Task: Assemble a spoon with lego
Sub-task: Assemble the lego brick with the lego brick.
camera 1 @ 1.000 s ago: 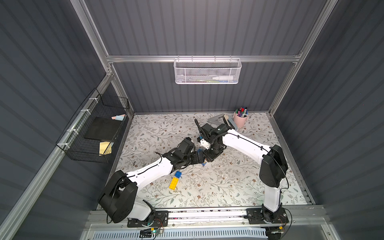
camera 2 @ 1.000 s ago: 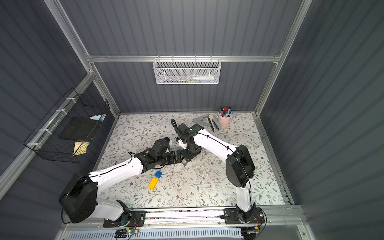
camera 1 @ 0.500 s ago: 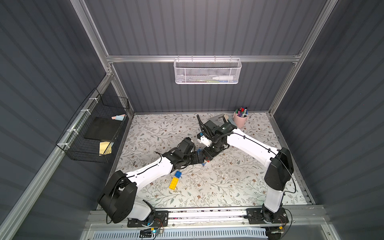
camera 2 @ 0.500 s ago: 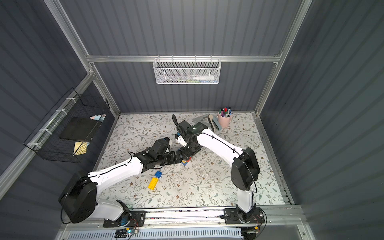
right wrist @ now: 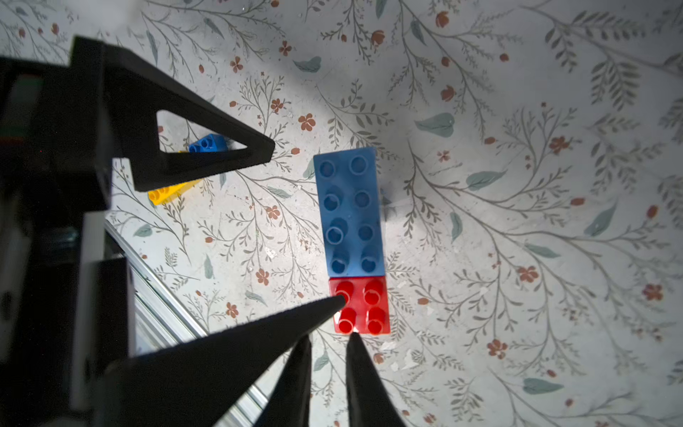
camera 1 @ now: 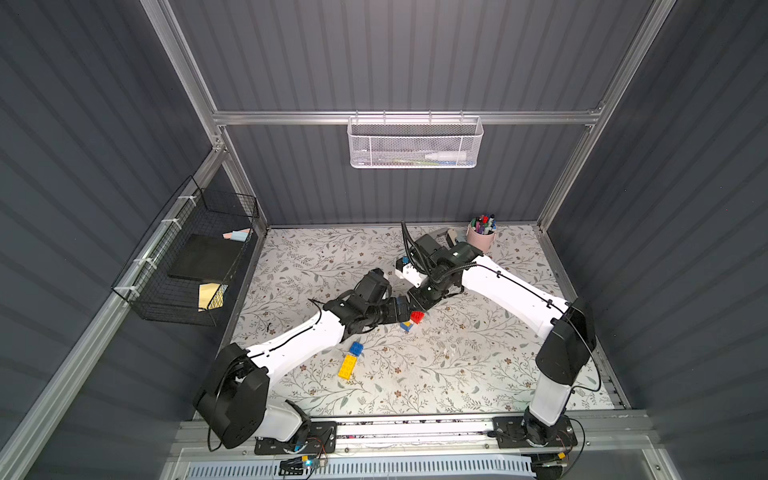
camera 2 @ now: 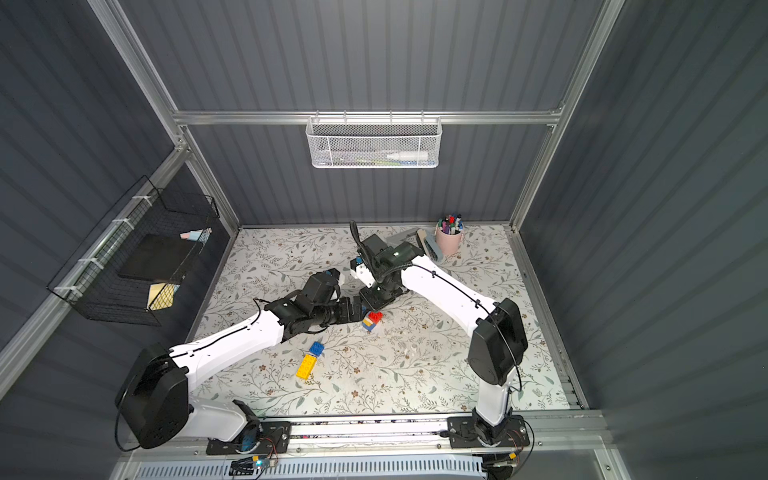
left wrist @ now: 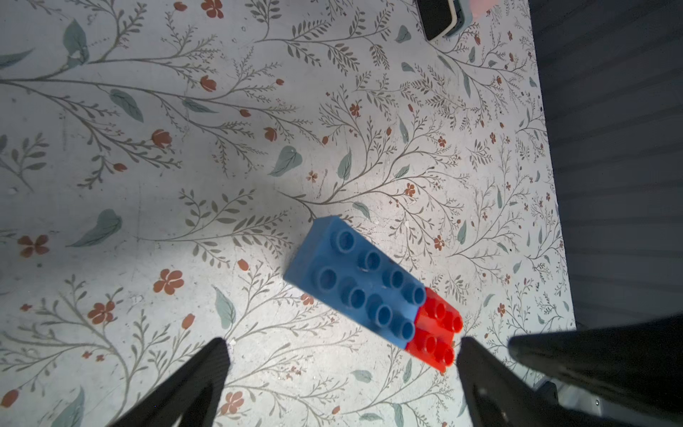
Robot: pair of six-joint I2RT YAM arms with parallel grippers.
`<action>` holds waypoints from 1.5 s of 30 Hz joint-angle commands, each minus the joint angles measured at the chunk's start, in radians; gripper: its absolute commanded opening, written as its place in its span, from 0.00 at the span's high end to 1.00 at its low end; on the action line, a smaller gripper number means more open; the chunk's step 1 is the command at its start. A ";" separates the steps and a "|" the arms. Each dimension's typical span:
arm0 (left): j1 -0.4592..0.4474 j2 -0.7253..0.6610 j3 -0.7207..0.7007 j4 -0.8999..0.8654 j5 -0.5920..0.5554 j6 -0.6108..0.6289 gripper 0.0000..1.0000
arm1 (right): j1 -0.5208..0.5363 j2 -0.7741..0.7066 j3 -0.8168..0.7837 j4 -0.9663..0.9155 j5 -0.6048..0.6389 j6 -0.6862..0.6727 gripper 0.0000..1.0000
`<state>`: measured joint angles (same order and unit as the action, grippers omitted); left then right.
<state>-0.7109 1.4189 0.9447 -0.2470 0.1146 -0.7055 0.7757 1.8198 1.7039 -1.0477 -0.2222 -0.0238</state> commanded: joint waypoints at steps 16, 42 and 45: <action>-0.002 -0.165 -0.066 -0.105 -0.093 0.017 0.01 | -0.023 0.063 -0.034 0.022 -0.058 0.013 0.85; 0.008 -0.254 -0.093 -0.153 -0.112 0.018 0.01 | -0.026 0.105 -0.061 0.025 -0.049 0.018 0.86; 0.008 -0.266 -0.097 -0.159 -0.111 0.018 0.01 | -0.028 0.098 -0.051 0.031 -0.057 0.021 0.86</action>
<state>-0.7090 1.1812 0.8661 -0.3786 0.0189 -0.7055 0.7532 1.8988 1.6619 -1.0073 -0.2733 -0.0029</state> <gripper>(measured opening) 0.992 0.140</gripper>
